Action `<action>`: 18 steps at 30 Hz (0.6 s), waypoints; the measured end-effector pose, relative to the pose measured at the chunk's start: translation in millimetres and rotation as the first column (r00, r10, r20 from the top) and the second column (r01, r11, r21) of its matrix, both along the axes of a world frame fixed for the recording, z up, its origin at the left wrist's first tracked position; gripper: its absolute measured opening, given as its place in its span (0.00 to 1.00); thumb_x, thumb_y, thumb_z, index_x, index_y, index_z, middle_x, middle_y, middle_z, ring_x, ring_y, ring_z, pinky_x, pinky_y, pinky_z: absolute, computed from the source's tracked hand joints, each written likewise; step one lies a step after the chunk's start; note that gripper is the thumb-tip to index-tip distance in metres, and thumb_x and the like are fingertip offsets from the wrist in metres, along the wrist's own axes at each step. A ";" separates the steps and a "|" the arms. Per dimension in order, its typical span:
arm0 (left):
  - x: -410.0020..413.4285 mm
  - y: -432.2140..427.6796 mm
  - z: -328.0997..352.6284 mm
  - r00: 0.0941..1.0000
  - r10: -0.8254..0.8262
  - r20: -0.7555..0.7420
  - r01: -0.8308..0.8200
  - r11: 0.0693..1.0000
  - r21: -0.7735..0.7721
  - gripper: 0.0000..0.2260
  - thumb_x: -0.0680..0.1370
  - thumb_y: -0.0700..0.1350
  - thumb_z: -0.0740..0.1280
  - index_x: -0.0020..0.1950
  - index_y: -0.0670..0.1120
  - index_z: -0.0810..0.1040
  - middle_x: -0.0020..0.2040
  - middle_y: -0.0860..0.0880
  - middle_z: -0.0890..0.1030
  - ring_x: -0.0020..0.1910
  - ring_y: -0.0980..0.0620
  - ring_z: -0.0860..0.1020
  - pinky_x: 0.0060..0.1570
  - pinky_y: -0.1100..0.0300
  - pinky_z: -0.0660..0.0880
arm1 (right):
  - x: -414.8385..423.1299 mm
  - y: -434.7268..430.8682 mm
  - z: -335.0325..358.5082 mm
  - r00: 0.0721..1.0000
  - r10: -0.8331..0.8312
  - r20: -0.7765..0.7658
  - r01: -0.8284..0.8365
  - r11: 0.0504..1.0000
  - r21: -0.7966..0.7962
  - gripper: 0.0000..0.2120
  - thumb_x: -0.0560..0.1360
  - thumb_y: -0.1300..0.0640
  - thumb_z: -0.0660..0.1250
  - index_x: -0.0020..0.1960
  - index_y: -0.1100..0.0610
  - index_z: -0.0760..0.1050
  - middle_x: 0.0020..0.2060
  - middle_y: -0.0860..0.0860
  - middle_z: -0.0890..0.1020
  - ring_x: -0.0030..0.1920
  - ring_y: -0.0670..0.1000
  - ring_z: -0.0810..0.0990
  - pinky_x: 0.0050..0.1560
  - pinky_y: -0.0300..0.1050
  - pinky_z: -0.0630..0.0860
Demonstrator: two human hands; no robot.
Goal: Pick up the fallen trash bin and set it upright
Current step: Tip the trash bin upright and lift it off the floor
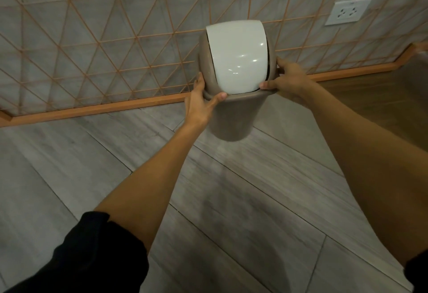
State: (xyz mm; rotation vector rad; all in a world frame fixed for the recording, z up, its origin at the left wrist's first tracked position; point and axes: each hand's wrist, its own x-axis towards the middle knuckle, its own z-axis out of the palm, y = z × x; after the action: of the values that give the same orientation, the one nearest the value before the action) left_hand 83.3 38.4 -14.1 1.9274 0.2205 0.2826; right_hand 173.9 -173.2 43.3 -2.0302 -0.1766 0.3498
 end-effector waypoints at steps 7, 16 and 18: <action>20.3 8.9 1.8 1.000 -0.020 -0.017 0.021 0.998 0.064 0.40 0.74 0.53 0.72 0.79 0.43 0.56 0.76 0.44 0.66 0.75 0.45 0.64 0.72 0.45 0.65 | 10.5 10.2 -0.7 1.000 -0.022 0.020 0.022 0.999 -0.033 0.35 0.68 0.63 0.76 0.71 0.58 0.66 0.66 0.55 0.75 0.63 0.54 0.73 0.56 0.42 0.73; 33.6 -0.8 12.6 0.982 0.024 -0.186 -0.002 0.993 0.115 0.41 0.78 0.52 0.68 0.80 0.45 0.45 0.80 0.43 0.54 0.76 0.38 0.59 0.74 0.41 0.60 | 14.5 26.0 -4.3 0.983 -0.063 0.170 0.102 0.967 -0.234 0.30 0.71 0.61 0.72 0.69 0.63 0.64 0.65 0.60 0.74 0.65 0.60 0.72 0.65 0.51 0.70; 32.8 -1.2 15.7 0.976 0.023 -0.215 0.006 0.991 0.135 0.41 0.79 0.51 0.67 0.80 0.44 0.42 0.81 0.42 0.50 0.77 0.37 0.57 0.74 0.41 0.59 | 12.9 27.0 -4.3 0.982 -0.065 0.177 0.113 0.954 -0.278 0.29 0.72 0.60 0.71 0.68 0.64 0.63 0.65 0.61 0.73 0.65 0.61 0.72 0.62 0.49 0.69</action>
State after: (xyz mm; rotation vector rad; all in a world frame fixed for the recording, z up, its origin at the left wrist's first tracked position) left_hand 116.1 37.2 1.6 2.0921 0.3611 0.0943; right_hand 186.8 -146.2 38.9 -2.3484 -0.1426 0.1540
